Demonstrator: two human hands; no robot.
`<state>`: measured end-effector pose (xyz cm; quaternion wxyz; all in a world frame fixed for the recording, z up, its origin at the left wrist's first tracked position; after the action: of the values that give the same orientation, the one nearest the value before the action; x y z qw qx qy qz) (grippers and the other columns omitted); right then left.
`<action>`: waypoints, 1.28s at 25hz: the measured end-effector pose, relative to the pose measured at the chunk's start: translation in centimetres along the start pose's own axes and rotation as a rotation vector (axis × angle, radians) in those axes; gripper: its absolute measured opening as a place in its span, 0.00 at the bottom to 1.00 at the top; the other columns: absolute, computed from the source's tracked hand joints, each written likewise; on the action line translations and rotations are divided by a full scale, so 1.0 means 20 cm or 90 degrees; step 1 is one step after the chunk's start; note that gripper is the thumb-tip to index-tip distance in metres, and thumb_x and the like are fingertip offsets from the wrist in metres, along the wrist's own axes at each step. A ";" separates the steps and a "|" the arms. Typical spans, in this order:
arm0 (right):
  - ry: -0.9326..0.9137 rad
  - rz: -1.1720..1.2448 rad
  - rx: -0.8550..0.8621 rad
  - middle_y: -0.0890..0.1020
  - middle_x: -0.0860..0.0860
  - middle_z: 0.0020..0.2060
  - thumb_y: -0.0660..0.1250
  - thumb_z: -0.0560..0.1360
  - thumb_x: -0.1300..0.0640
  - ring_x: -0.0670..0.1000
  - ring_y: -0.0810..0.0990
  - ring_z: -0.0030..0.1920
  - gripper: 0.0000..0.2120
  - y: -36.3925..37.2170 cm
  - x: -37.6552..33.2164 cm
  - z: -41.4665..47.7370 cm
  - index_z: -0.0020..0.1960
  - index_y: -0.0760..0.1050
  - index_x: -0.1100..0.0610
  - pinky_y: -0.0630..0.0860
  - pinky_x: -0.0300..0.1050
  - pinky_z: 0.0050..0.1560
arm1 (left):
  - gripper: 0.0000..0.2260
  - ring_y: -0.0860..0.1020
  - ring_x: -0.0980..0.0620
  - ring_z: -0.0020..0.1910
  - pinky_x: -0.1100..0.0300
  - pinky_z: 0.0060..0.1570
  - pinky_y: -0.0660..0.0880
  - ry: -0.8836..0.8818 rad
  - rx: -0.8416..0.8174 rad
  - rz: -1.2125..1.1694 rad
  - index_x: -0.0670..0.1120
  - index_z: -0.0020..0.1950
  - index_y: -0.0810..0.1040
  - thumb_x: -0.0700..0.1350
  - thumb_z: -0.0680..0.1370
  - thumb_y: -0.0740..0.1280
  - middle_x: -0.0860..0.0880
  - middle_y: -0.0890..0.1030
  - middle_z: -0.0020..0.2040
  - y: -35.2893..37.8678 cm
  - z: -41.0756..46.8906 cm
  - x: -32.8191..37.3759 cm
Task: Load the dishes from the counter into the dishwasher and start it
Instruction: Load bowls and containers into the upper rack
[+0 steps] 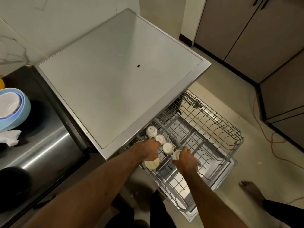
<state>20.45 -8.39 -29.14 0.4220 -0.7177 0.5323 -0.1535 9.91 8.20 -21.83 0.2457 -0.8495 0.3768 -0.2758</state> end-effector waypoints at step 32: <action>-0.004 0.050 -0.044 0.71 0.60 0.72 0.79 0.73 0.59 0.61 0.78 0.67 0.36 0.20 0.08 0.07 0.75 0.65 0.59 0.79 0.59 0.65 | 0.21 0.72 0.43 0.70 0.46 0.68 0.73 0.039 0.008 0.074 0.44 0.74 0.70 0.48 0.82 0.65 0.42 0.72 0.72 0.09 -0.03 0.10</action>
<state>19.50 -9.48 -33.36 0.4047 -0.7106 0.5638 -0.1159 9.81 5.46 -22.01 0.2549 -0.8157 0.4312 -0.2894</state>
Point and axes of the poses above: each hand's wrist, its own z-axis towards the middle knuckle, its own y-axis out of the palm, x = y × z, the point moved 7 cm from there along z, towards the middle knuckle
